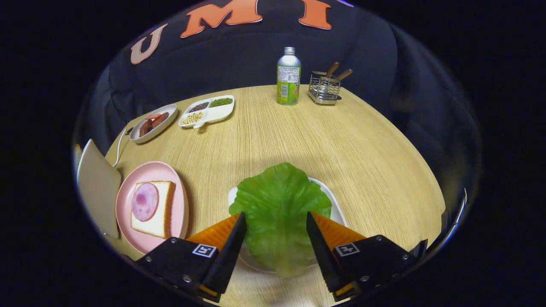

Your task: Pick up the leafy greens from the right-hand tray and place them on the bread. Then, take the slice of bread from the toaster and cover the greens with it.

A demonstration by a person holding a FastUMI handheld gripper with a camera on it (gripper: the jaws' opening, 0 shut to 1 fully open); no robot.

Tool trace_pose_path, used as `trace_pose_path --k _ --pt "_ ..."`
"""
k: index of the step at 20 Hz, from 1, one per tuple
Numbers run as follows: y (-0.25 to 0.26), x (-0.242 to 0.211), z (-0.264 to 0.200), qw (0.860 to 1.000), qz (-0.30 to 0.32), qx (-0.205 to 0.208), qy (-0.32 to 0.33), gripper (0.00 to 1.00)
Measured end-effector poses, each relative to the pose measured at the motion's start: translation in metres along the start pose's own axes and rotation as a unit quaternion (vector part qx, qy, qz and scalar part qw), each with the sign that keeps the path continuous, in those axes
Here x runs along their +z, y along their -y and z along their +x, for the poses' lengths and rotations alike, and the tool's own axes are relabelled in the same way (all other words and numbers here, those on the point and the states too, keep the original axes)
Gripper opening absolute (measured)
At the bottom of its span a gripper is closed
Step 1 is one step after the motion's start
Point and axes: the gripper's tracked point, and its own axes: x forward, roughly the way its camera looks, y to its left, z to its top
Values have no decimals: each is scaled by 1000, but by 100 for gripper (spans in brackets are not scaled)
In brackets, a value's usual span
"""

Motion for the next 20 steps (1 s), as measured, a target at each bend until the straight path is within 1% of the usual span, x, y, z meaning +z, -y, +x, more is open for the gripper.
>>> trace_pose_path --k 2,5,7,10,11,12,14,17,20 --pt "-1 0 3 1000 5 5 -1 89" --pt "-3 0 5 1000 0 15 0 88" --pt "-7 0 5 1000 -14 21 6 78" --pt "-15 2 4 999 -26 19 18 38" --pt "-13 4 4 999 -31 10 22 29" --pt "-15 4 4 999 -34 5 22 5" --pt "-15 6 -1 999 -40 -4 22 1" --pt "-27 22 -16 999 -36 9 37 1" --pt "-48 41 -38 997 -40 33 54 1"
